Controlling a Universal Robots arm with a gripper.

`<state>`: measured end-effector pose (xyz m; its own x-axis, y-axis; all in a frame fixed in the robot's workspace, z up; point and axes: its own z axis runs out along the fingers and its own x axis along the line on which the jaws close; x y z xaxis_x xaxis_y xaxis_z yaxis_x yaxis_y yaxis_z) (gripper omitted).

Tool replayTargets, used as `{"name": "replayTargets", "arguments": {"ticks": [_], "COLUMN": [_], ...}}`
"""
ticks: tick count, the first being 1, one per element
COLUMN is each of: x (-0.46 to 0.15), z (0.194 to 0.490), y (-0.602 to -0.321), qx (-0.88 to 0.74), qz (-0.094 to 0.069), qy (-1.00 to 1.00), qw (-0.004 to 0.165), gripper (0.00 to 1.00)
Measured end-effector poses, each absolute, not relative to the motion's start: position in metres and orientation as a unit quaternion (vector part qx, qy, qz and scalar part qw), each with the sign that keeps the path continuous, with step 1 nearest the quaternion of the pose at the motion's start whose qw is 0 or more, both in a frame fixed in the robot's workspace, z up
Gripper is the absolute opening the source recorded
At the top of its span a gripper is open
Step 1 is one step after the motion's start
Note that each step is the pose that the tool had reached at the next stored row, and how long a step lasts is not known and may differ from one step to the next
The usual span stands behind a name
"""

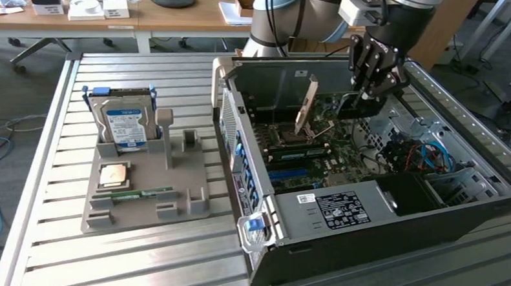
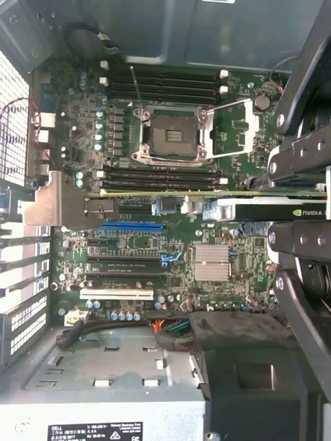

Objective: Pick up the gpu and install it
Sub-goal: 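Insert the gpu into the slot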

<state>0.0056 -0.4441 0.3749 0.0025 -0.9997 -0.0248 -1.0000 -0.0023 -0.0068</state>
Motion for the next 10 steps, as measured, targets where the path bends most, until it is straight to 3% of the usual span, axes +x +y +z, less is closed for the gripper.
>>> {"name": "replayTargets", "arguments": {"ticks": [10], "x": [0.0043], "z": [0.3720], "y": [-0.4450], "qx": [-0.692], "qz": [0.006], "qy": [0.722], "qw": [0.011], "gripper": [0.27]}}
